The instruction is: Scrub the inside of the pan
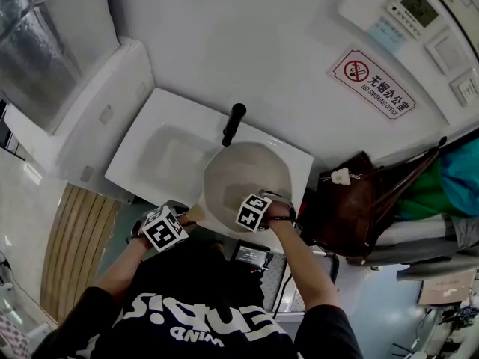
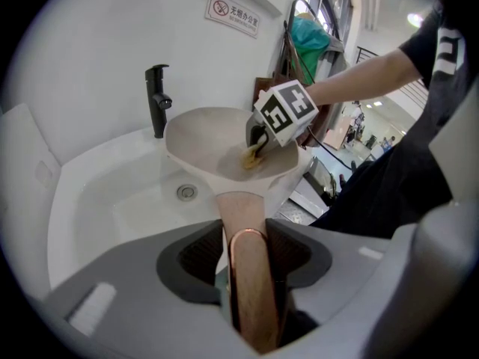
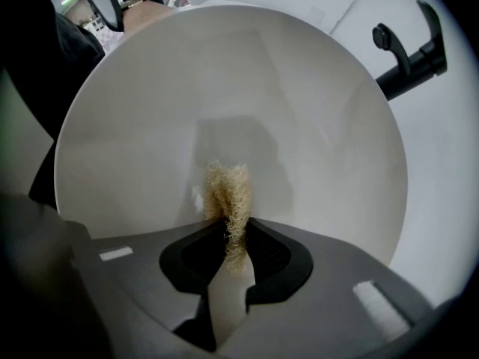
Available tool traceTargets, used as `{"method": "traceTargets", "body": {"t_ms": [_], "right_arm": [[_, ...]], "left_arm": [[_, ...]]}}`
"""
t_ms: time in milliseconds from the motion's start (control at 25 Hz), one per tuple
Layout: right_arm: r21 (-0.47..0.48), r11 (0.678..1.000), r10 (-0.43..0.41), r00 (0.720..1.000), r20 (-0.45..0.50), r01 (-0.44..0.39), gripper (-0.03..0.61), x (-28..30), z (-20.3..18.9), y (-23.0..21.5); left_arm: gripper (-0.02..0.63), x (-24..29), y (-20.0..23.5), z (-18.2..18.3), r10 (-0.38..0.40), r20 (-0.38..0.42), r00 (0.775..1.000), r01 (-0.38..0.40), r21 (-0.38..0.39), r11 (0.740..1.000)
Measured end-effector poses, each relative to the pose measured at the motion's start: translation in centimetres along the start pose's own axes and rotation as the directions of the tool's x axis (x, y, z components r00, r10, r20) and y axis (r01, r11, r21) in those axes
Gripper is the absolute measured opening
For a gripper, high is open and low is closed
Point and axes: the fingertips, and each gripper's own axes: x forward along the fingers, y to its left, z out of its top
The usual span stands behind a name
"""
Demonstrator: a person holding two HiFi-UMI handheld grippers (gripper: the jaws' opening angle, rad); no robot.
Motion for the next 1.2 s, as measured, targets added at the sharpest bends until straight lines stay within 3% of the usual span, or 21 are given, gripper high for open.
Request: {"method": "traceTargets", "body": {"t_ms": [600, 1200], "right_arm": [[-0.046, 0.997, 0.061, 0.994, 0.094, -0.057, 0.074, -0.7, 3.8, 3.2], [-0.024, 0.999, 0.047, 0.980, 0.192, -0.043, 0.075, -1.3, 9.8, 1.0]], "left_arm": [[0.176, 0.2, 0.0, 0.0, -0.001, -0.007, 1.000, 0.001, 0.005, 1.000], [0.176, 0.5, 0.2, -0.3, -0.006, -0.020, 1.000, 0.006, 0.003, 1.000]]}}
